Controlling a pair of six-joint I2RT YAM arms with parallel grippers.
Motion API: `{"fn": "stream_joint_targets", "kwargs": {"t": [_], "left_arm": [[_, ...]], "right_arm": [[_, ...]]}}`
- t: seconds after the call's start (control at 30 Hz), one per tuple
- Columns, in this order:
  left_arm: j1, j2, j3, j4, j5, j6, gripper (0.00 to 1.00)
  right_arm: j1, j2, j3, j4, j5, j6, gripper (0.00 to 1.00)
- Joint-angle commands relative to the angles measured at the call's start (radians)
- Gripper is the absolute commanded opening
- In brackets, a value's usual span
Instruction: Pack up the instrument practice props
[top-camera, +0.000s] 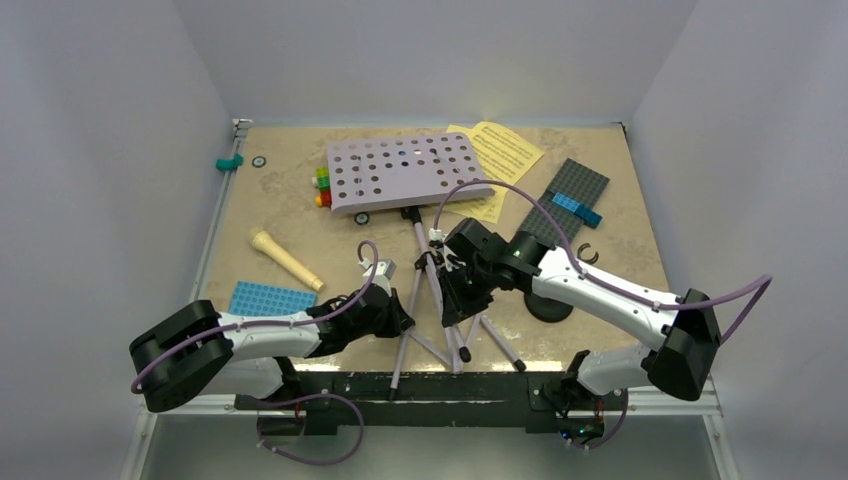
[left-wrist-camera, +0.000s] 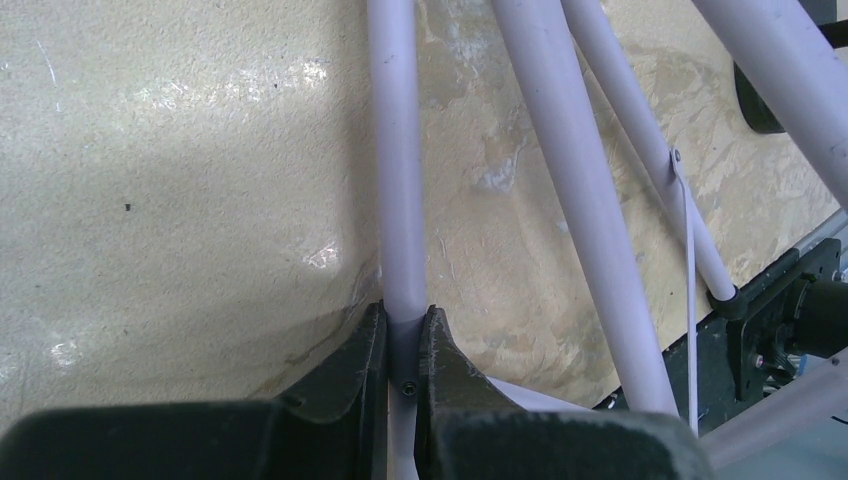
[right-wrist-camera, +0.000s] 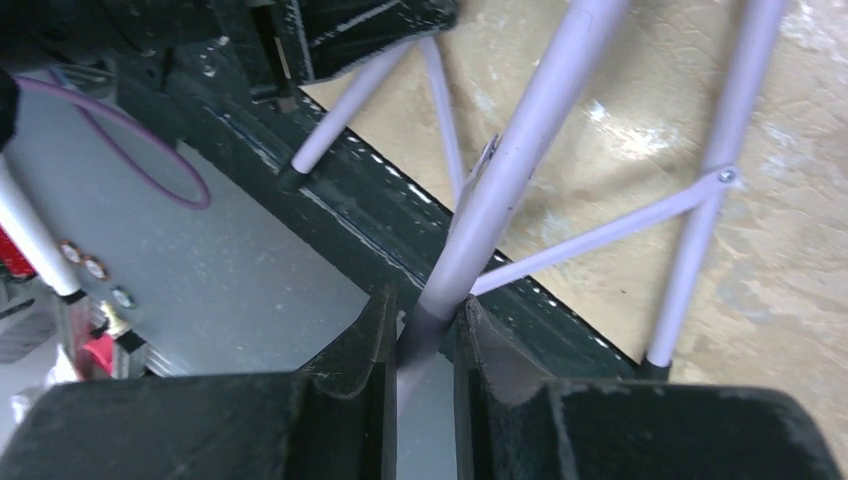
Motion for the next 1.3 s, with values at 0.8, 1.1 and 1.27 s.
{"fn": "stream_joint_targets", "kwargs": {"t": [0.8,1.1,1.27], "left_arm": [[-0.003,-0.111,0.055,0.283,0.028,0.002,0.00],[-0.003,-0.177,0.070,0.163,-0.012,0.013,0.00],[-0.003,-0.238,0.066,0.068,-0.094,0.042,0.00]], "right_arm": [[0.072,0.267,-0.291,0.318,-0.007,-0.092,0.00],[0.070,0.197,-0.232,0.246,0.036,-0.103,0.00],[0.070,0.103,-0.112,0.027,0.143,-0.155,0.00]]}}
